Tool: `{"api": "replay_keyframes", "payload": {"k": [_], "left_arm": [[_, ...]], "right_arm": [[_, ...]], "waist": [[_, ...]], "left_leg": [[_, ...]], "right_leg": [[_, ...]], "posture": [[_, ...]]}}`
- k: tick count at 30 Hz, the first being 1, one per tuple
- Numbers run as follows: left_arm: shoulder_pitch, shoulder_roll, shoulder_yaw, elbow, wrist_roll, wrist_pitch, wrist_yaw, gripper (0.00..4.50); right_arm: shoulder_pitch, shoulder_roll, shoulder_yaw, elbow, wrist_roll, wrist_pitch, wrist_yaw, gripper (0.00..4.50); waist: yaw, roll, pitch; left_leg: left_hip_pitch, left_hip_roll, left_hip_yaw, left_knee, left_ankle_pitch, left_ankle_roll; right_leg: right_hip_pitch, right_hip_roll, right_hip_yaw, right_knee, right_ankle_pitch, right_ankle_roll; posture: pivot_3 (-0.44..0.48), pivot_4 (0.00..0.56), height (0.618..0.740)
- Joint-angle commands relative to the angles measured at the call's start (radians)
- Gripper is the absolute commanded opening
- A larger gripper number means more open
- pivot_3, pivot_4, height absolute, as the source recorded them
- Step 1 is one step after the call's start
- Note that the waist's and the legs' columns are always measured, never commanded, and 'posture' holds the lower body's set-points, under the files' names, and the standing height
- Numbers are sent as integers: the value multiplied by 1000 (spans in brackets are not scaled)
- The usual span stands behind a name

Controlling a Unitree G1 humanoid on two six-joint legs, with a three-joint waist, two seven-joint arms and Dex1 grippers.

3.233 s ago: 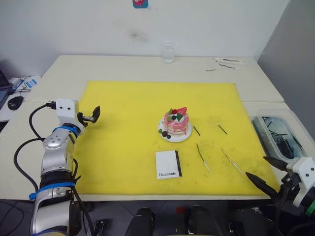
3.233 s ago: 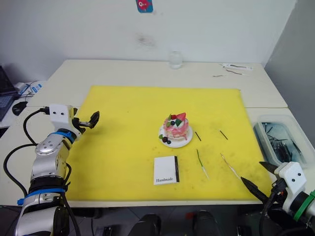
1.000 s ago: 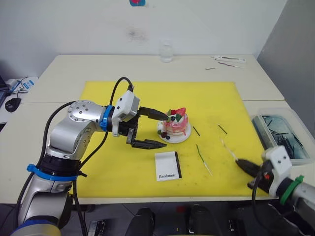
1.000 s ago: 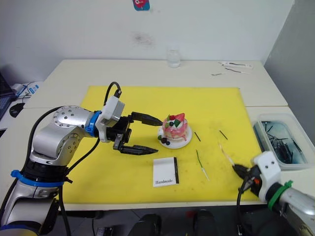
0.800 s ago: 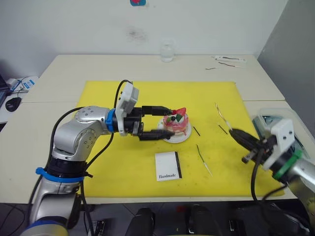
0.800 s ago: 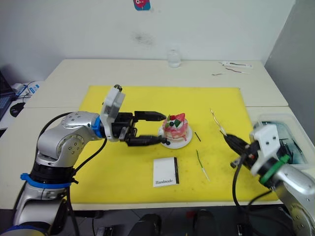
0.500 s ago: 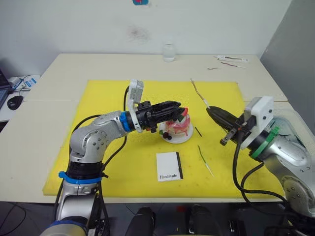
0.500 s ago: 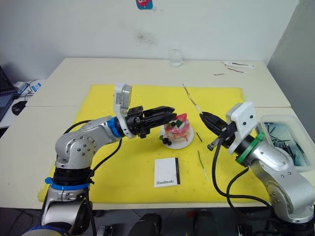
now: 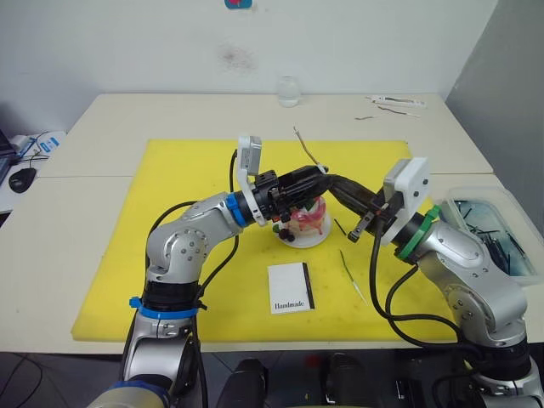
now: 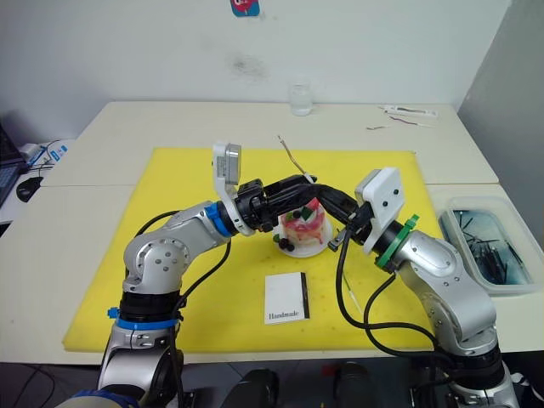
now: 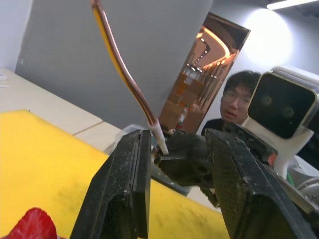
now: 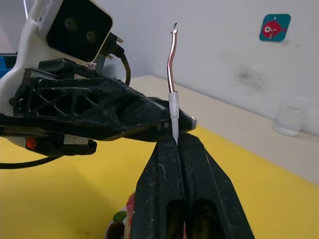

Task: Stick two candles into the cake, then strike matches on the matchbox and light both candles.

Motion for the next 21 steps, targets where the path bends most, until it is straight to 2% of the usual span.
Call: {"api": "replay_keyframes", "payload": {"k": [1,11,14,18,19,21], "left_arm": [[-35,-7,10,4,4,-37,0,1990],[-30,1,-1,18,12,-61,-21,1990],[-26,-5,2,15,8,-64,-19,1447],[-27,-7,4,17,4,-64,-20,185],[-28,-7,4,18,4,-65,-20,7],[-29,-8,7,17,0,-62,-17,7]], "right_arm": [[-19,9,4,-20,-7,-25,3,0],[-14,24,2,-23,-11,-23,1,0],[-9,26,2,-27,-9,-18,4,0],[-7,29,4,-29,-7,-12,2,0],[-7,29,5,-29,-6,-10,2,0],[-5,31,5,-30,-3,-4,1,0]], "waist": [[0,0,0],[0,0,0],[0,0,0],[0,0,0],[0,0,0],[0,0,0]], "left_leg": [[0,0,0,0,0,0],[0,0,0,0,0,0],[0,0,0,0,0,0],[0,0,0,0,0,0],[0,0,0,0,0,0],[0,0,0,0,0,0]], "right_leg": [[0,0,0,0,0,0],[0,0,0,0,0,0],[0,0,0,0,0,0],[0,0,0,0,0,0],[0,0,0,0,0,0],[0,0,0,0,0,0]], "posture": [[0,150,740],[0,150,740],[0,150,740],[0,150,740],[0,150,740],[0,150,740]]}}
